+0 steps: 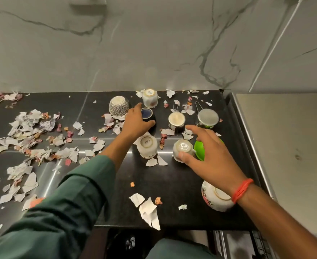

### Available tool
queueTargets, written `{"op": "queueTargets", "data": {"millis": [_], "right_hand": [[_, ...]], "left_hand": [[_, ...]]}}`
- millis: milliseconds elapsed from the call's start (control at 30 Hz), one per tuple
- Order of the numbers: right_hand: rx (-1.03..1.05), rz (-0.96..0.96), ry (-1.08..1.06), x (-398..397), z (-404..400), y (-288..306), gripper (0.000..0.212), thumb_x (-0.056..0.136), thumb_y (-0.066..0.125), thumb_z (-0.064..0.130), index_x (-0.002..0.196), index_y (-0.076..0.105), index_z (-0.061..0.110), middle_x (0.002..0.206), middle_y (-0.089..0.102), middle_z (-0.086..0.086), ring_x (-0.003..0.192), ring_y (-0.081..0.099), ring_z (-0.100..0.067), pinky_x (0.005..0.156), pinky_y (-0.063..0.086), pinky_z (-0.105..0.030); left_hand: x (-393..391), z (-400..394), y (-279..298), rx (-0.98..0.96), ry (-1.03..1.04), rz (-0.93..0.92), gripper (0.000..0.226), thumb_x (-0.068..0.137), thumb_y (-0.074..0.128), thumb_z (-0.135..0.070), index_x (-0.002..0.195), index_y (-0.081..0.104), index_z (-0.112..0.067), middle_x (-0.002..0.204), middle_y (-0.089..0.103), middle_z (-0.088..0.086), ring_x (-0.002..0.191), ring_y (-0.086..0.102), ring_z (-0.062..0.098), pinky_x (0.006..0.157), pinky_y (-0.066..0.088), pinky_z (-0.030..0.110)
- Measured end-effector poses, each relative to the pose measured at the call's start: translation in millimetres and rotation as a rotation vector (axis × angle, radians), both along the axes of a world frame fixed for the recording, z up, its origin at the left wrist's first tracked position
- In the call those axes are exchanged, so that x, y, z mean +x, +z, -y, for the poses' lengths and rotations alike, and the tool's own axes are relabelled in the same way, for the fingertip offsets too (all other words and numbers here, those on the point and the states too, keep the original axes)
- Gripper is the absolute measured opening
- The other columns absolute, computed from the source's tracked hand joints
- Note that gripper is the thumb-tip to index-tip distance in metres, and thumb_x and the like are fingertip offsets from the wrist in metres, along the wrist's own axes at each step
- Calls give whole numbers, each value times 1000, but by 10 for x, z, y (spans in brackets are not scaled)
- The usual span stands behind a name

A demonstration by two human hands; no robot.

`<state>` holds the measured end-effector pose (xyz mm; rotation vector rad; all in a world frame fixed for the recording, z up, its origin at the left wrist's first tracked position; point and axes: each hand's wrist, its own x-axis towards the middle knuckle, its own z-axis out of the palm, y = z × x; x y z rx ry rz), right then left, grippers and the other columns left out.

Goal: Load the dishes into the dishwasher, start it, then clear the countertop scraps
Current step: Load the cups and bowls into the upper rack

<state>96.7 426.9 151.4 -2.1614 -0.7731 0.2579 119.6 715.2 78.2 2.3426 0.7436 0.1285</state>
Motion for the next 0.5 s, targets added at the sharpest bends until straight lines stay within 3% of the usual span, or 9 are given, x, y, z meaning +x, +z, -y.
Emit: {"op": "queueTargets", "data": {"millis": [167,300,433,500], "right_hand": [[-60,-7,18,78,-39,6,68,88,74,38,145,39,45,135,42,16,115,40,6,83,28,5],[-88,-6,20,120,-89,-4,68,88,73,38,146,38,43,136,43,14,117,41,3,84,28,2],[-85,-6,44,128,-201,-13,69,88,73,36,147,38,41,135,43,13,114,39,5,87,27,2],[-86,-2,56,130,-288,-10,72,87,74,34,148,37,40,137,43,10,116,41,1,92,30,-6]], "left_hand": [[205,-92,-194,-28,-35,-52,101,76,87,-34,157,29,-18,145,51,15,130,53,33,108,47,46],[166,-108,-236,-13,-22,14,96,72,90,-37,151,39,-21,140,58,7,124,58,26,100,53,43],[4,-88,-147,-46,-16,146,96,69,90,-38,151,40,-28,139,60,-1,125,58,20,102,53,43],[-104,-51,-3,-92,-20,241,98,70,90,-34,153,38,-29,141,58,-4,126,56,15,105,49,35]]}}
